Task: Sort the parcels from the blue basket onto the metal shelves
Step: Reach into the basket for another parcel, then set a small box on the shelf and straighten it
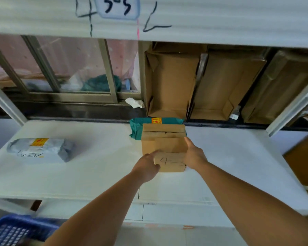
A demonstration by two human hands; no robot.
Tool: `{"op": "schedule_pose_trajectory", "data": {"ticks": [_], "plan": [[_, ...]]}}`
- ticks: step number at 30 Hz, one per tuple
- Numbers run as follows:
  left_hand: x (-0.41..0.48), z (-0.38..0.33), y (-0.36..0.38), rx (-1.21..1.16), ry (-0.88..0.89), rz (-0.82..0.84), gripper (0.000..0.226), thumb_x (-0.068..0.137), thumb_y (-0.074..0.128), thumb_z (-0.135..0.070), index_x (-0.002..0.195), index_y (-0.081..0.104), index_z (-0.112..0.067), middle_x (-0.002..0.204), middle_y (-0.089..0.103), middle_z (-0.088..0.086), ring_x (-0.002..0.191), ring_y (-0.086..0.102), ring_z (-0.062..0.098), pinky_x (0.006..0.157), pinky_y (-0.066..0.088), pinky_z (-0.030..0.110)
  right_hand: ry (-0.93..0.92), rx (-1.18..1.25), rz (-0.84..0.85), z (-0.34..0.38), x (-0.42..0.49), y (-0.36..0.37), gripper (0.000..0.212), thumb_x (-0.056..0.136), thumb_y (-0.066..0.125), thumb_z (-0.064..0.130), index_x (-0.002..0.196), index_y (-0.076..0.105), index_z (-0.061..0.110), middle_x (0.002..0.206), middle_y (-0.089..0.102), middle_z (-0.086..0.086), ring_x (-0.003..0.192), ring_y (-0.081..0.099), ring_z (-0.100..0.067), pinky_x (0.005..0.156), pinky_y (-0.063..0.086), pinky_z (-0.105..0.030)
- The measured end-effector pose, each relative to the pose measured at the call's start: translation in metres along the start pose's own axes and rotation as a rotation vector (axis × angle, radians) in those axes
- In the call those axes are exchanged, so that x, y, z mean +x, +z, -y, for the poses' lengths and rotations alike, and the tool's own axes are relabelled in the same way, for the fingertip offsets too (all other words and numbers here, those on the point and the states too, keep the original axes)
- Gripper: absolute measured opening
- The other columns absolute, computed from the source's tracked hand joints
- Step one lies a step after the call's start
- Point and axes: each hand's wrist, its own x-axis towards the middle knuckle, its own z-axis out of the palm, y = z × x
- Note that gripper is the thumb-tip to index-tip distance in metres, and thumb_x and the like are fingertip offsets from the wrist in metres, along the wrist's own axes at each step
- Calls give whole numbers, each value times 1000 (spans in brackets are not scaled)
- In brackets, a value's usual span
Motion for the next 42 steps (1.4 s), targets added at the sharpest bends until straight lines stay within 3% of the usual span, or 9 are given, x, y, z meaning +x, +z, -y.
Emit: {"op": "schedule_pose_trajectory", "data": {"ticks": [4,10,12,15,17,21,27,33,42], "plan": [[11,5,4,198,-62,139,44,92,47,-26,134,47,-16,144,40,2,126,46,21,102,41,33,56,-149,16,0,3,-1,75,95,40,5,151,2,38,144,33,-15,119,49,-31,94,49,-37],[18,11,12,248,-27,225,59,92,46,-26,147,26,-24,144,29,7,123,46,26,101,43,39,74,-179,-53,-5,-1,6,75,92,54,18,149,8,35,150,15,-12,127,37,-28,90,45,-33],[18,9,9,220,-2,183,61,92,46,-25,148,23,-29,147,23,7,124,47,27,100,43,37,-59,-276,-126,-8,-6,6,66,91,55,21,147,21,29,151,19,-10,132,34,-29,97,43,-34],[13,8,1,213,5,85,57,92,48,-26,146,28,-31,151,9,4,126,45,27,99,44,34,-513,-468,-308,-11,-6,7,48,80,66,16,126,55,19,131,50,-9,121,50,-30,97,47,-41],[6,7,-3,239,6,18,54,91,49,-26,143,32,-29,152,6,1,128,43,25,99,45,35,-643,-524,-238,-3,-9,4,39,85,60,17,123,57,19,121,57,-5,113,54,-27,94,47,-37],[-10,1,-4,303,11,8,54,92,48,-26,144,33,-27,156,0,-8,130,42,23,98,46,36,-624,-514,-122,11,-11,0,25,94,43,23,117,53,21,113,57,-2,103,55,-23,81,46,-32],[-47,6,8,250,-106,-11,57,93,47,-26,147,30,-21,158,5,-9,131,43,20,104,41,36,-783,-633,1,30,-18,4,28,95,40,20,121,51,20,120,56,-3,103,56,-27,69,37,-31],[-98,38,17,158,-277,-38,65,88,56,-21,147,30,-20,156,18,3,134,40,23,107,37,32,-836,-782,432,65,-34,35,39,94,43,24,133,46,26,129,54,-7,113,53,-27,83,46,-33],[-227,137,17,231,-683,100,40,92,43,-28,128,53,-15,127,56,8,116,53,31,98,45,41,-1073,-949,649,157,-119,146,41,95,46,25,136,45,23,132,50,-7,113,52,-25,83,42,-33]]}}
